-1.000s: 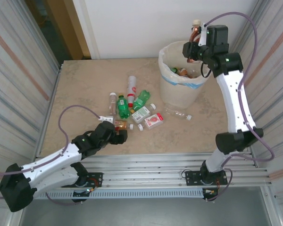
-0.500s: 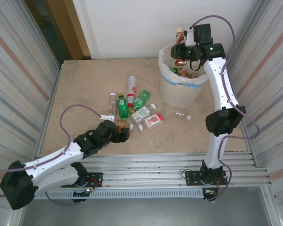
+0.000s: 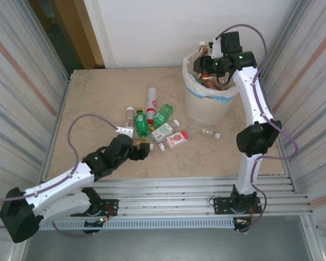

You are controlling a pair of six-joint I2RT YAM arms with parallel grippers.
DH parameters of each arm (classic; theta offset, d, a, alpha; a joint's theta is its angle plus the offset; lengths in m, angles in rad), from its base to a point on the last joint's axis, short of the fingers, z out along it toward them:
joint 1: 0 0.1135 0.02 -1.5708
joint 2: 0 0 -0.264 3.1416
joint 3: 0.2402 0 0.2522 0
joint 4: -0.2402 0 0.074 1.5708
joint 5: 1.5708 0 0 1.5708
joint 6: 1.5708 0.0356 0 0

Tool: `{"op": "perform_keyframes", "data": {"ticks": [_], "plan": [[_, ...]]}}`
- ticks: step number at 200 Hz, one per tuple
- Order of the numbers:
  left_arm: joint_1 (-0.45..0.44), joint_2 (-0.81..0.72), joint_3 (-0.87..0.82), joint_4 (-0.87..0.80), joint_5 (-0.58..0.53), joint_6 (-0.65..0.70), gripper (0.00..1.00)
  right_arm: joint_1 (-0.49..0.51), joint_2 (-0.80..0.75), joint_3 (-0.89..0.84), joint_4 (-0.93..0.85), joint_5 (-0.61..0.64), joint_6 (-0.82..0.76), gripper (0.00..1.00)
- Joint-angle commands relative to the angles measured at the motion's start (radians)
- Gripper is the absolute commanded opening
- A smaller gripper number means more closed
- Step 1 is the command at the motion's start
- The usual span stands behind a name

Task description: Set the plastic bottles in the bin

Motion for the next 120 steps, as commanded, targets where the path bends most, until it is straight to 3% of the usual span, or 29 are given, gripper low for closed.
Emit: {"op": "perform_keyframes", "data": {"ticks": [1, 25, 67, 120], "plan": [[0.001, -0.024, 0.029, 0.054, -0.044, 0.082, 0.99, -0.004, -0.014, -0.006, -0.006, -0.035, 0.022, 0.73], [0.015, -0.026, 0.04, 0.071, -0.041, 0.106, 0.99, -0.004, -0.021, -0.007, -0.014, -0.034, 0.022, 0.8], [0.055, -0.014, 0.083, 0.031, 0.007, 0.142, 0.96, -0.005, -0.055, -0.006, -0.017, -0.016, 0.014, 0.8], [0.077, 0.1, 0.225, -0.2, 0.067, 0.292, 0.95, -0.007, -0.164, -0.066, -0.005, 0.074, -0.013, 0.92]]}}
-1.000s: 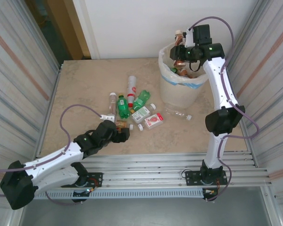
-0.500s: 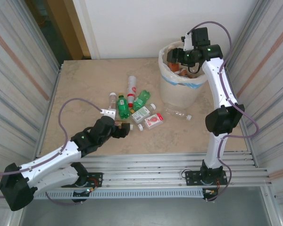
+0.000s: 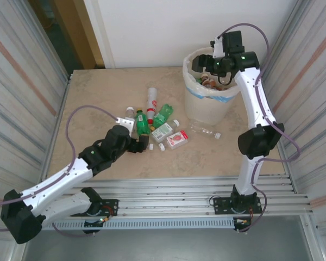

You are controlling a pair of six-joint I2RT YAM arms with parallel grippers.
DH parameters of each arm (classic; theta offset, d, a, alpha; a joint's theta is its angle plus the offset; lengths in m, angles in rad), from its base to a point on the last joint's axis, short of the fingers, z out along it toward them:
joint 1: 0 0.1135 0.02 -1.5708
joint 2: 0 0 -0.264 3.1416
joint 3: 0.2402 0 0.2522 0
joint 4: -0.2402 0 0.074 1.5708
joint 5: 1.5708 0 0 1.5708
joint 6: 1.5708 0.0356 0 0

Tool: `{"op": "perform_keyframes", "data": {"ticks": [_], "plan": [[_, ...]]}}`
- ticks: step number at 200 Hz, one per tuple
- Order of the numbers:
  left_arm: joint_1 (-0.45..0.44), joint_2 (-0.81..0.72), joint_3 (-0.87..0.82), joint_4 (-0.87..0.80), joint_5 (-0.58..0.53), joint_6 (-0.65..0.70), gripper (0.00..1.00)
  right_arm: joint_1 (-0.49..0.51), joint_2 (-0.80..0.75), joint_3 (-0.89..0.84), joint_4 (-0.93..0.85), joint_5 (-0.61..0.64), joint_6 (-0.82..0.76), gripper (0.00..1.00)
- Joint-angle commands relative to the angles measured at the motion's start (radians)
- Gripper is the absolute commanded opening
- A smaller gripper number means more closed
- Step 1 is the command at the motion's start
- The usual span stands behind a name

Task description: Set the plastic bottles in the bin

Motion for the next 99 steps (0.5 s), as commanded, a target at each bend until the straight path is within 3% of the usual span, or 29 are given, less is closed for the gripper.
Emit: {"op": "perform_keyframes", "data": {"ticks": [1, 27, 99], "plan": [[0.009, 0.06, 0.083, -0.149, 0.03, 0.106, 0.95, -0.006, -0.105, -0.039, 0.0, 0.058, -0.025, 0.92], [0.009, 0.165, 0.168, -0.262, 0.064, 0.186, 0.96, -0.006, -0.196, -0.121, 0.034, 0.125, -0.034, 1.0], [0.019, 0.485, 0.384, -0.514, 0.098, 0.388, 0.94, -0.006, -0.505, -0.492, 0.135, 0.332, -0.005, 0.98]]}}
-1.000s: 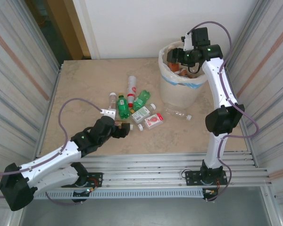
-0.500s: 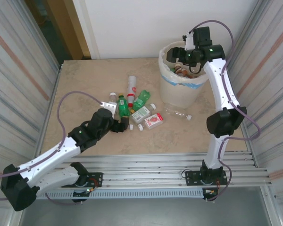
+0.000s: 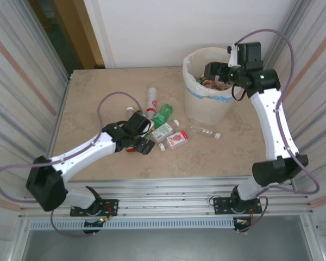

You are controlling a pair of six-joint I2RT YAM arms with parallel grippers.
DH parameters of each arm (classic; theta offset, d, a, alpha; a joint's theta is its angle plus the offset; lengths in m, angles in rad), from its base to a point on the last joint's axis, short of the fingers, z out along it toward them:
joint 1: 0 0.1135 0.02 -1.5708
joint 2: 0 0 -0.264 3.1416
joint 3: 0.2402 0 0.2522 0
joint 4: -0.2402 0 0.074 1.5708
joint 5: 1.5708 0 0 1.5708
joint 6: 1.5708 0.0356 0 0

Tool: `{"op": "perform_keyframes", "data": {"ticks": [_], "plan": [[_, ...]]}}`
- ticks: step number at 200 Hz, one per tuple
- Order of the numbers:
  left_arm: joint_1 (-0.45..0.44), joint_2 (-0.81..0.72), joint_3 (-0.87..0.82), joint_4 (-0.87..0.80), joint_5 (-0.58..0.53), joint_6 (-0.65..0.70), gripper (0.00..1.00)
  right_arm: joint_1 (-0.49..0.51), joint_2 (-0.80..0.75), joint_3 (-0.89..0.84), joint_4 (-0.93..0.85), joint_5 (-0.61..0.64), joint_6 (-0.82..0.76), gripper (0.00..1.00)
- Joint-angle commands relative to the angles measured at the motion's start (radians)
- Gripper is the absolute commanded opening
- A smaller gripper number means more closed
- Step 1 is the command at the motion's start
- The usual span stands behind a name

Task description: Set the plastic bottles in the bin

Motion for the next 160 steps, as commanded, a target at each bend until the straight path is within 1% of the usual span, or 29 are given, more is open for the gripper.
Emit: {"op": "perform_keyframes", "data": {"ticks": [1, 34, 87, 102, 116, 160], "plan": [[0.01, 0.061, 0.061, -0.131, 0.024, 0.114, 0.94, -0.006, -0.103, -0.112, 0.046, 0.108, 0.01, 0.98], [0.024, 0.116, 0.08, -0.145, 0.066, 0.218, 0.95, -0.006, -0.225, -0.242, 0.073, 0.158, 0.04, 0.98], [0.105, 0.134, 0.051, -0.074, 0.125, 0.363, 0.98, -0.006, -0.362, -0.349, 0.073, 0.218, 0.079, 0.98], [0.135, 0.149, 0.05, -0.061, 0.158, 0.389, 0.98, -0.005, -0.385, -0.364, 0.067, 0.237, 0.084, 0.98], [0.152, 0.16, 0.052, -0.063, 0.164, 0.409, 0.98, -0.003, -0.402, -0.37, 0.055, 0.264, 0.091, 0.98], [0.152, 0.201, 0.056, -0.068, 0.156, 0.429, 0.97, -0.001, -0.448, -0.404, 0.054, 0.312, 0.104, 0.98]]}}
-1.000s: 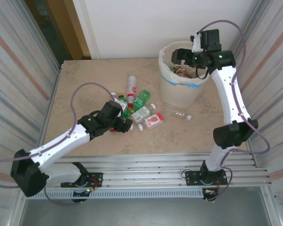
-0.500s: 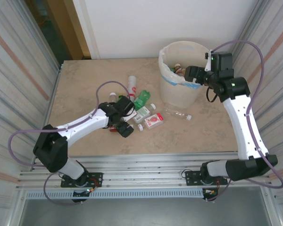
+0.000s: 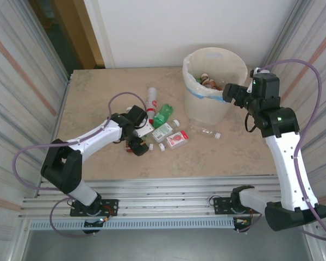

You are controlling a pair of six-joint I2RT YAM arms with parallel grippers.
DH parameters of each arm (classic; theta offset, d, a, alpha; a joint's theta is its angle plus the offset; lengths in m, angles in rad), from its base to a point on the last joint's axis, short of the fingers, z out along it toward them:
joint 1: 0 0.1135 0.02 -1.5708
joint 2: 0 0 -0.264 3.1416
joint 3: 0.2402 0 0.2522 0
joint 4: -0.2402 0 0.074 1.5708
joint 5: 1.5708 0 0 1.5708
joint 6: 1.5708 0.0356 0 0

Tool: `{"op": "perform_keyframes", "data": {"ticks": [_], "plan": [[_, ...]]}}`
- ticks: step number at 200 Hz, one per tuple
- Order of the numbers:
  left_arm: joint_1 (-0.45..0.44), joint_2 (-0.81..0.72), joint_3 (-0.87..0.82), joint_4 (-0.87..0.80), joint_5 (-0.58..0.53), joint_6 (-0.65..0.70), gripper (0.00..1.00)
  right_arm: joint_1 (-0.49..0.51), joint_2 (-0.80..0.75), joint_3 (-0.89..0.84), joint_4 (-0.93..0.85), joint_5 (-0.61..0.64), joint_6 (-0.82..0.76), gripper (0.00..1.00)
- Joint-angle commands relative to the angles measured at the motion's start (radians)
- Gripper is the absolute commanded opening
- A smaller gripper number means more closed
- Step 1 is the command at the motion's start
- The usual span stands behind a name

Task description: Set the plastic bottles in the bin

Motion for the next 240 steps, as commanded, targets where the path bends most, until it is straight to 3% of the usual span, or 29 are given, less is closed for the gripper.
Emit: {"op": "perform_keyframes", "data": {"ticks": [1, 75, 125, 227, 240], "plan": [[0.0, 0.026, 0.009, -0.005, 0.017, 0.044, 0.97, -0.002, -0.03, -0.02, 0.003, 0.051, 0.03, 0.98], [0.0, 0.122, 0.028, -0.038, -0.026, 0.015, 0.96, 0.001, -0.036, -0.029, 0.008, 0.047, 0.025, 0.98], [-0.007, 0.1, -0.021, -0.033, 0.009, -0.037, 0.86, 0.007, -0.036, -0.035, 0.015, 0.051, 0.021, 0.98], [-0.064, 0.171, -0.059, -0.016, -0.027, -0.111, 0.79, 0.051, -0.033, -0.046, 0.049, 0.036, -0.01, 0.98], [-0.068, 0.182, -0.058, -0.016, -0.028, -0.114, 0.73, 0.054, -0.031, -0.045, 0.051, 0.037, -0.014, 0.98]]}}
